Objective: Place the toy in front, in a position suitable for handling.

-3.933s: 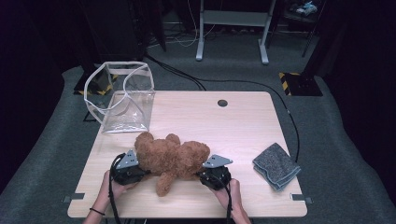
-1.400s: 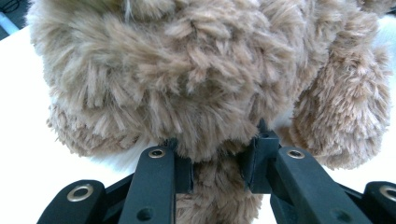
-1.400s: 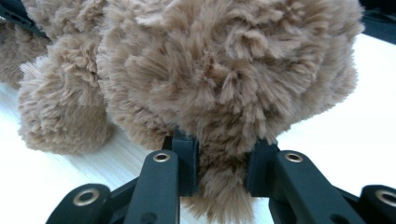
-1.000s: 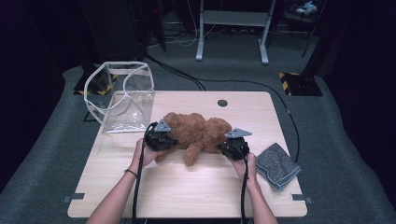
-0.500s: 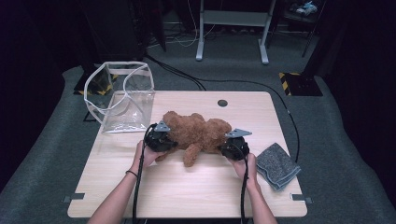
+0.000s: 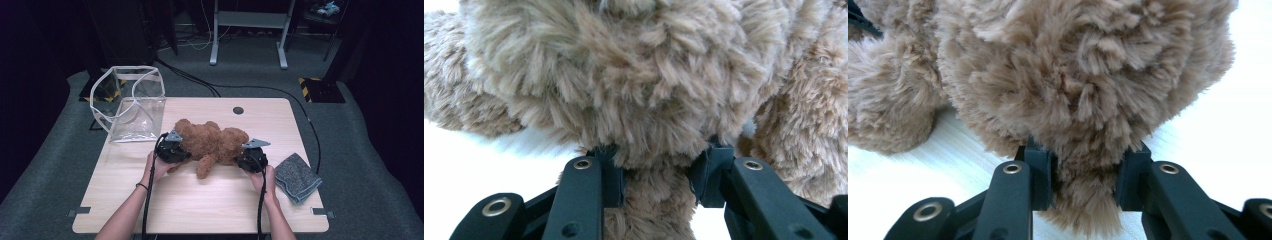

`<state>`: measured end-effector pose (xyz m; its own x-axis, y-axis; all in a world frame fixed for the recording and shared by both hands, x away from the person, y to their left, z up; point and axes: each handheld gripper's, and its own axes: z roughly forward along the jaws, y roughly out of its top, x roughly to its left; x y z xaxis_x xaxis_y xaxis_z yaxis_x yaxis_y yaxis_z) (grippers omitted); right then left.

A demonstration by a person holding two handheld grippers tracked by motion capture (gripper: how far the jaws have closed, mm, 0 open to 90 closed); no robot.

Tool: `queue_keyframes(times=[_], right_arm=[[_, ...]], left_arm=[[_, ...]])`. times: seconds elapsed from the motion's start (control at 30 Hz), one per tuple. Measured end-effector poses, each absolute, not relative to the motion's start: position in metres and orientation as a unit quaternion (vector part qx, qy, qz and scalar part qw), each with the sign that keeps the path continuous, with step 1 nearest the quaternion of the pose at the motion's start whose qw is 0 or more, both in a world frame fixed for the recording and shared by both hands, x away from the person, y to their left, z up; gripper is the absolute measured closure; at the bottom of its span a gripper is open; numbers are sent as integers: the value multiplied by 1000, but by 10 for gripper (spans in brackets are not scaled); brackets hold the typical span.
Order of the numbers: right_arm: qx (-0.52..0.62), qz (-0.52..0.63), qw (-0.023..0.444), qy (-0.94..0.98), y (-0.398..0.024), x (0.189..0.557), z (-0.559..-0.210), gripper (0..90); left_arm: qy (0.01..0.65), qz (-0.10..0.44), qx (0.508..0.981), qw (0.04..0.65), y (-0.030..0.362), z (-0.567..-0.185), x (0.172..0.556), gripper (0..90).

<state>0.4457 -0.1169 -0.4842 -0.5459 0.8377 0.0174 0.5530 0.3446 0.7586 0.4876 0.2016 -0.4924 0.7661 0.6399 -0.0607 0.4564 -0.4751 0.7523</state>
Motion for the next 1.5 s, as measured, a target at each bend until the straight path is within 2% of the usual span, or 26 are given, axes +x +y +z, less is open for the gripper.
queue_keyframes(times=[0.47, 0.57, 0.67, 0.7, 0.73, 0.8, 0.83, 0.87, 0.9, 0.97, 1.0, 1.17, 1.5], right_arm=[[447, 367, 180, 796, -125, 451, -490, 663], [446, 370, 181, 795, -125, 451, -491, 650], [446, 369, 182, 795, -125, 452, -490, 625], [449, 365, 180, 795, -125, 451, -489, 611], [450, 367, 179, 794, -125, 451, -489, 587], [450, 371, 177, 793, -126, 450, -486, 483], [450, 371, 177, 793, -126, 450, -486, 483], [448, 371, 178, 793, -127, 449, -485, 454], [446, 372, 179, 794, -128, 449, -484, 418], [448, 377, 180, 791, -130, 445, -480, 296], [448, 377, 180, 791, -130, 445, -480, 296], [450, 373, 173, 793, -135, 436, -475, 156], [450, 362, 180, 797, -147, 418, -468, 78]], left_arm=[[323, 107, 851, 400, 196, -493, 491, 620], [321, 110, 852, 398, 196, -492, 491, 596], [325, 110, 852, 397, 197, -491, 490, 526], [330, 103, 851, 396, 197, -491, 489, 526], [336, 104, 850, 393, 197, -490, 488, 482], [342, 100, 846, 397, 200, -487, 487, 348], [342, 100, 846, 397, 200, -487, 487, 300], [347, 99, 844, 397, 201, -486, 485, 300], [343, 106, 843, 399, 203, -485, 483, 263], [354, 113, 836, 405, 208, -482, 476, 200], [354, 113, 836, 405, 208, -482, 476, 193], [362, 136, 828, 406, 219, -478, 464, 155], [388, 143, 817, 403, 248, -494, 443, 138]])
